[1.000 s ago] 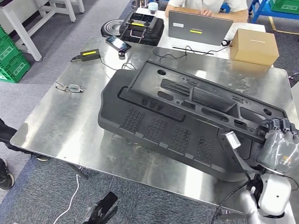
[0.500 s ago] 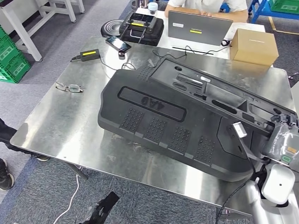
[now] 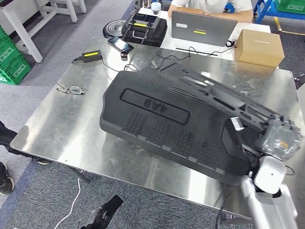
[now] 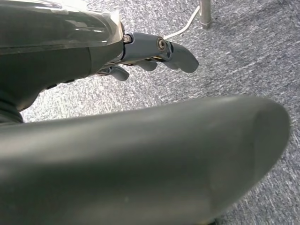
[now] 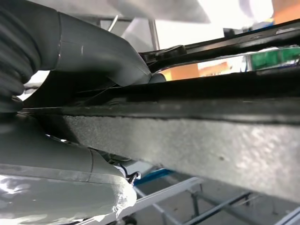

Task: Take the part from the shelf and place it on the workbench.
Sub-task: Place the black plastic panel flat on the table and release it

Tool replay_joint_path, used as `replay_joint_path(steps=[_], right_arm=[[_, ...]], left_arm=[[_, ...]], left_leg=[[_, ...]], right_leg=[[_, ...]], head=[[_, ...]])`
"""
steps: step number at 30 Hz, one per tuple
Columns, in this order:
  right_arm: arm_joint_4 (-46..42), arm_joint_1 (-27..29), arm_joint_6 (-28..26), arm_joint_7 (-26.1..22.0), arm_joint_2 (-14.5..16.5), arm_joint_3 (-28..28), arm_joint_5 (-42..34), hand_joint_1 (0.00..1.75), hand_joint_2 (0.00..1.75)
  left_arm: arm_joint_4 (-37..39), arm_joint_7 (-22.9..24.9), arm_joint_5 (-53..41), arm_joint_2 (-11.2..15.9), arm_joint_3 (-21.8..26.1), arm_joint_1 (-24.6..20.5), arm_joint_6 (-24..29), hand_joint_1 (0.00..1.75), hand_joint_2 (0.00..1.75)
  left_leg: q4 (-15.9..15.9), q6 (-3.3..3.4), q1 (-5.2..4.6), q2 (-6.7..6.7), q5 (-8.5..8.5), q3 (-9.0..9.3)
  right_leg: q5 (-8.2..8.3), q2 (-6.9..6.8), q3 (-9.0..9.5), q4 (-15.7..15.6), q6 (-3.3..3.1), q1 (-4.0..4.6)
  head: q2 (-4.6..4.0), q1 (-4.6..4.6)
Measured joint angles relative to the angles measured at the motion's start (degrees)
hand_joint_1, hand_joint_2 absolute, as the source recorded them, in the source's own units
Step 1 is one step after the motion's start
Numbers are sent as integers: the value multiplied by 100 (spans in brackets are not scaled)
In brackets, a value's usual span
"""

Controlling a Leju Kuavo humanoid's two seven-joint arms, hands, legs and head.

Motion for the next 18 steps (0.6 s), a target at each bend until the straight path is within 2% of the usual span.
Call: replay_joint_path(steps=[15, 18], right_arm=[[575, -154, 54, 198, 138, 645, 2, 175, 175], [663, -149, 57, 287, 164, 899, 2, 47, 175]], left_arm=[[0, 17, -10, -15, -1, -11, 1, 0, 0], [0, 16, -4, -15, 1, -11, 2, 0, 0]], left_leg=[[0, -1, -1, -2, 1, -2], [0, -1, -1, -2, 1, -2]], right_leg=[[0, -4, -1, 3, 0, 0], [0, -4, -2, 2, 0, 0]], head=[[0, -1], [0, -1]])
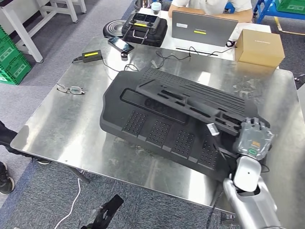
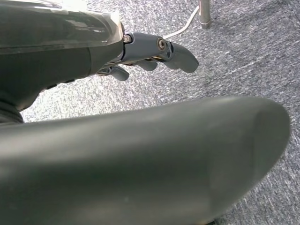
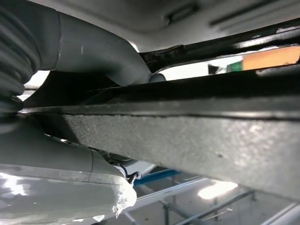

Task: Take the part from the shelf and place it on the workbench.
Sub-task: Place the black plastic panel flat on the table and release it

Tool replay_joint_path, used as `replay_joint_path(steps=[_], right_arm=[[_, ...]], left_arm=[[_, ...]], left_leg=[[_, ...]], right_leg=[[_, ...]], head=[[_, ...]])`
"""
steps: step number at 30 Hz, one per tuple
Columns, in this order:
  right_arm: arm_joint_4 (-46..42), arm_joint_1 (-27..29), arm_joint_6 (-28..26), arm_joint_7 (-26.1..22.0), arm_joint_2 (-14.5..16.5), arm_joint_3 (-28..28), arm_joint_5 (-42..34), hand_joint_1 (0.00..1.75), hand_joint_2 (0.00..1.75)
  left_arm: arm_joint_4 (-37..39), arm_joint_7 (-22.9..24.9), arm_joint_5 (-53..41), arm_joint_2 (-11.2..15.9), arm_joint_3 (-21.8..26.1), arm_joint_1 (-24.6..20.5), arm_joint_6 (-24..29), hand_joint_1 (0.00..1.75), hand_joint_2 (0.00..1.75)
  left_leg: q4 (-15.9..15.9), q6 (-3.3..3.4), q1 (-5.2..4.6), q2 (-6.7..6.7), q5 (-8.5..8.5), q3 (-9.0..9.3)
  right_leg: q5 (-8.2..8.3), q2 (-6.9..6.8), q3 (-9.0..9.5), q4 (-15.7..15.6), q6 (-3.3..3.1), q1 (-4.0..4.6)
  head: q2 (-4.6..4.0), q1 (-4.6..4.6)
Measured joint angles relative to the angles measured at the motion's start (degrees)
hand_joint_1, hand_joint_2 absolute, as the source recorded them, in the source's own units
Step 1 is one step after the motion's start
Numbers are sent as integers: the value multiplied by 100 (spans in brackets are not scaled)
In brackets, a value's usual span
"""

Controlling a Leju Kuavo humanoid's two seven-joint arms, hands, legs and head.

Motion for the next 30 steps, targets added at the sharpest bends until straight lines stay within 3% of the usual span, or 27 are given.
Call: replay_joint_path(steps=[1, 5, 17, 21, 30], right_arm=[[25, 1, -2, 2, 10, 74, 0, 3, 175], [100, 6, 18, -27, 31, 300, -1, 0, 0], [105, 43, 201, -548, 8, 439, -181, 0, 0], [-224, 150, 459, -935, -114, 435, -389, 0, 0], [-888, 360, 963, -1189, -420, 395, -673, 0, 0]], left_arm=[[0, -2, 5, 0, 0, 0, 0, 0, 0], [0, -11, 17, 0, 0, 2, 1, 0, 0], [0, -56, 134, 0, 43, 41, 50, 0, 0], [0, -133, 209, 2, 68, 82, 90, 0, 0], [0, -228, 319, 4, 179, 127, 133, 0, 0]], left_leg=[[0, 0, 0, 0, 0, 0], [0, 0, 1, 0, 0, 1], [0, 0, -2, 0, 0, 2], [1, 0, -2, 0, 0, 2], [1, 0, -2, 0, 0, 3]], right_leg=[[0, 0, 0, 0, 0, 0], [0, 0, -1, 0, 0, 0], [0, 1, 0, 0, 0, 0], [0, 0, 0, 0, 0, 0], [0, -1, 0, -2, 0, 0]], head=[[0, 0], [0, -1], [0, -1], [0, -1], [0, -1]])
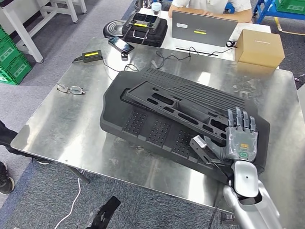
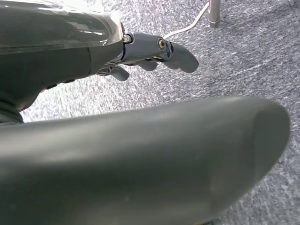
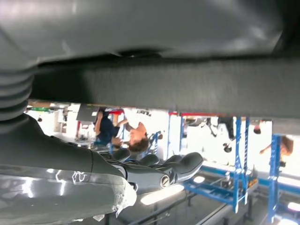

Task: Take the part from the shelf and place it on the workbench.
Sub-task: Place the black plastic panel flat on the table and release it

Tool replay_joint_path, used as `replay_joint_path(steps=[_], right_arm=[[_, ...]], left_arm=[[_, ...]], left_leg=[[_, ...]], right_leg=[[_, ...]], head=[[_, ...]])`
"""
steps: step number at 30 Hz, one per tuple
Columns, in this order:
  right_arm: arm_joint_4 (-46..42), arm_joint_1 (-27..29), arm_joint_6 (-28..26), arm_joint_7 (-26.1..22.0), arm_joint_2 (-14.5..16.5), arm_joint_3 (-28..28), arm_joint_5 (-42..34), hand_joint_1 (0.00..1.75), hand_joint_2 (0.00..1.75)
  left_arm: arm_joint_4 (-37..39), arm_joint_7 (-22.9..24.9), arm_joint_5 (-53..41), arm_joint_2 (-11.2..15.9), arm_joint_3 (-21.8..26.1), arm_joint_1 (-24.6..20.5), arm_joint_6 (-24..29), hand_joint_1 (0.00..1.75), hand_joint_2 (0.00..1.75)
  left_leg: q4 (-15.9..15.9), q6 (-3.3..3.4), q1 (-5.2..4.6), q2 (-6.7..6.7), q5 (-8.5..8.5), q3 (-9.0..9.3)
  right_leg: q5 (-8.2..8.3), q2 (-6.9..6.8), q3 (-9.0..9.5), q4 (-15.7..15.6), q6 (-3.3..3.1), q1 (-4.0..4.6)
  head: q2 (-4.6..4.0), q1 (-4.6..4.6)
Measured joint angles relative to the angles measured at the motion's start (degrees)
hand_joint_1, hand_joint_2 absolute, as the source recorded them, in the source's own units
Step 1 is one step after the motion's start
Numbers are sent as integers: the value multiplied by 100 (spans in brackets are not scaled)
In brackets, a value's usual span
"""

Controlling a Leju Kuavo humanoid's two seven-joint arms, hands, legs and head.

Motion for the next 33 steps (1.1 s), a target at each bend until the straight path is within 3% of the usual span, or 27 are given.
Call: replay_joint_path(steps=[5, 11, 17, 22, 30, 33], right_arm=[[-845, 270, 734, -214, -739, -61, -636, 0, 0], [-1704, 634, 1166, -323, -1611, -228, -1135, 0, 0], [-2792, 1590, 1418, -342, -2625, -817, -1731, 0, 0], [-3194, 1902, 1499, -348, -2916, -1048, -1630, 0, 0], [-3239, 1868, 1665, -438, -2987, -881, -1184, 0, 0], [-3239, 1872, 1638, -438, -3001, -820, -1061, 0, 131]], left_arm=[[0, -198, 212, 17, 181, 70, 74, 0, 0], [0, -275, 262, 44, 320, 118, 109, 0, 0], [0, -407, 323, 97, 466, 201, 214, 0, 0], [0, -407, 318, 114, 535, 192, 219, 0, 0], [0, -403, 310, 118, 553, 178, 228, 0, 0], [0, -402, 308, 118, 555, 188, 236, 0, 0]], left_leg=[[1, 2, -7, -1, -2, -3], [1, 5, -16, -8, -4, -1], [0, 6, -17, -25, -6, -11], [-1, 8, -16, -18, -8, -4], [-1, 7, -14, -18, -4, 1], [-1, 7, -14, -18, -5, 0]], right_leg=[[0, -3, 0, -1, 1, -3], [-1, -4, -3, -5, 2, -16], [-4, -16, -2, -5, 5, -19], [-4, -6, 0, -6, 5, -19], [-3, -6, 3, -4, 4, -17], [-3, -6, 2, -3, 5, -17]], head=[[0, 1], [0, 1], [0, 2], [0, 2], [0, 2], [0, 2]])
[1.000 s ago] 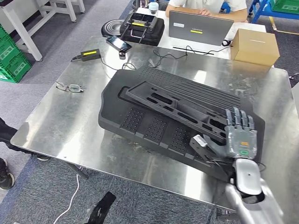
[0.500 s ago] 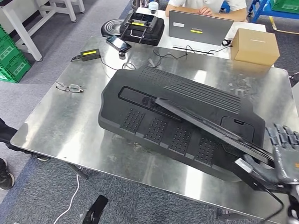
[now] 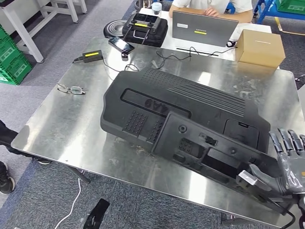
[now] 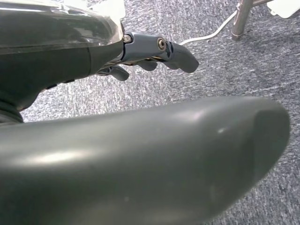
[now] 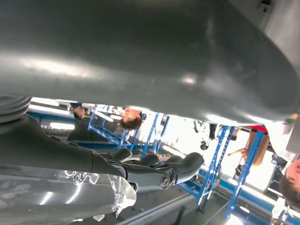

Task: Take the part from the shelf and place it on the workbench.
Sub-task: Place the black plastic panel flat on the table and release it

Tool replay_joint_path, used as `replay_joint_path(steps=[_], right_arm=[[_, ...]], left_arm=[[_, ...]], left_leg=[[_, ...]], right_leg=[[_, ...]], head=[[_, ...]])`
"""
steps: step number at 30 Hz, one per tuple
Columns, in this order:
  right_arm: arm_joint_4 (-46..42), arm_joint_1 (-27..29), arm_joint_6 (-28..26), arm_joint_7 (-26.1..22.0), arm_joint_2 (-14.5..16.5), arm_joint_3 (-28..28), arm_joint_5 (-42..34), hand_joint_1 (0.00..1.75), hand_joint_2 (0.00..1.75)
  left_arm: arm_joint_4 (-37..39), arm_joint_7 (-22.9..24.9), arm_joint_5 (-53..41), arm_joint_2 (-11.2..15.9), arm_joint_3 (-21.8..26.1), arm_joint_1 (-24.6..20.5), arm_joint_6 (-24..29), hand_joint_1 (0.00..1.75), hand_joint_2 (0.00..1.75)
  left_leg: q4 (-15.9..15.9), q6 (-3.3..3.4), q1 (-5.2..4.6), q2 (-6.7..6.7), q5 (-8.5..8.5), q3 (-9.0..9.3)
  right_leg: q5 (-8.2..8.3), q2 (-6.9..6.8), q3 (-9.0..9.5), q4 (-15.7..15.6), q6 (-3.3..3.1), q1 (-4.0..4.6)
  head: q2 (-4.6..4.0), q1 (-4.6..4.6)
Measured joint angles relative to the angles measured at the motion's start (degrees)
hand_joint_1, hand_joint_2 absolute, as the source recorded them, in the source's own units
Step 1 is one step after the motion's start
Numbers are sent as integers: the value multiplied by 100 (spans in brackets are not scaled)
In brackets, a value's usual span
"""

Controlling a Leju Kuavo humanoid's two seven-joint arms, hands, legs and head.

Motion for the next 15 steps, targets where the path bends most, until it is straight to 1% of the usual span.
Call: replay_joint_path(steps=[1, 6, 15], right_arm=[[0, 0, -7, -3, -6, 23, 45, 0, 175], [13, -43, -75, -39, -3, 170, 252, 0, 175], [89, -48, -221, -10, 101, 419, 414, 0, 175]], left_arm=[[0, 0, -1, 0, 0, 3, 1, 0, 0], [0, 4, -19, 0, 2, 5, 1, 0, 0], [0, 4, -33, 0, 3, 4, 15, 0, 0]], left_leg=[[0, 0, 0, 0, 0, -1], [0, 0, -1, 0, -1, -2], [0, 0, -1, 0, 0, 0]], right_leg=[[0, 0, 0, 0, 0, 0], [0, 0, 0, -1, 0, 0], [0, -1, 1, -1, 1, -1]], head=[[0, 1], [0, 1], [0, 1]])
